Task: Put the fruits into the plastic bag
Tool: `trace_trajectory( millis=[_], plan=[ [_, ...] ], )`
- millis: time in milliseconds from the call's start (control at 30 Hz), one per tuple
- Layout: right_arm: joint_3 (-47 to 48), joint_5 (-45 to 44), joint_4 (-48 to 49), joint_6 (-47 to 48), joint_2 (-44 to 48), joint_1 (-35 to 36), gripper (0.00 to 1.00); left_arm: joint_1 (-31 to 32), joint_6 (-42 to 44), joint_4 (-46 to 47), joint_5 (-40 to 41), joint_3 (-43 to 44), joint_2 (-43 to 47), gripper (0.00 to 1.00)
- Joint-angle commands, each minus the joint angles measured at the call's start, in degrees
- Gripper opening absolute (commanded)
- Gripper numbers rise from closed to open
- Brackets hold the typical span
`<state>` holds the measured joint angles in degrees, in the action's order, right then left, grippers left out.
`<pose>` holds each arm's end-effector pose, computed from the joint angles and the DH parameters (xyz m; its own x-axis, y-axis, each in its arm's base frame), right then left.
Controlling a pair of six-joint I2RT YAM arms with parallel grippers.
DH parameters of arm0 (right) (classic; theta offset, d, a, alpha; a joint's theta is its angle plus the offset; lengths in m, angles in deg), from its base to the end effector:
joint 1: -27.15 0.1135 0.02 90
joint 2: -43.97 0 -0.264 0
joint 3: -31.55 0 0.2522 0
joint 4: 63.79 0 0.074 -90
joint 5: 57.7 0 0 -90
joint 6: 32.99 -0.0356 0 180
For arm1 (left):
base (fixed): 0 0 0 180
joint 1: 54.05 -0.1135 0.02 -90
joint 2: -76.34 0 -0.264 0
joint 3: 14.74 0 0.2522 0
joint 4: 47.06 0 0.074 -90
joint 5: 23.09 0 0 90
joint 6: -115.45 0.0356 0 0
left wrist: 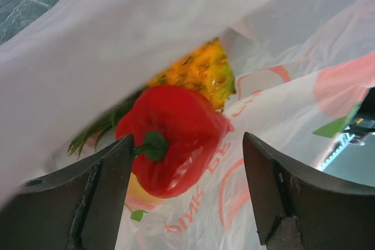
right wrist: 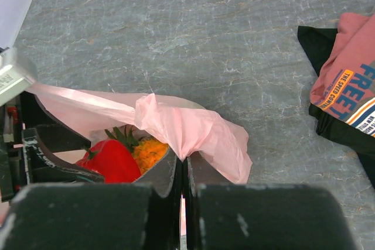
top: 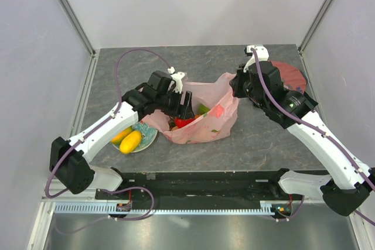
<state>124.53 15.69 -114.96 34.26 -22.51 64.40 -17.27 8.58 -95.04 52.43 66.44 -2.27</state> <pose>0.1961 0.1363 0.4230 -0.4507 0.1228 -0.8842 -0.2157 0.9461 0.2414 0.2317 -0.1843 0.3064 -0.7549 0.2135 -0.6201 0.5238 0.7653 -0.3741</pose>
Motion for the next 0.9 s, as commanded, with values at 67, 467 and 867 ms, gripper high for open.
trace_trajectory(
  millis=[67,467,867],
  plan=[
    [2.34,-0.54,0.41,-0.46,0.12,-0.17,0.0,0.23,-2.65,2.13,-2.92,6.23,2.67,0.81],
    [2.17,-0.54,0.32,-0.55,0.3,-0.25,0.0,0.05,-6.07,6.88,-12.68,16.51,3.55,0.84],
    [2.17,-0.45,0.23,-0.55,0.91,-0.17,0.0,-4.25,-9.93,8.12,0.5,28.64,0.21,0.84]
  ],
)
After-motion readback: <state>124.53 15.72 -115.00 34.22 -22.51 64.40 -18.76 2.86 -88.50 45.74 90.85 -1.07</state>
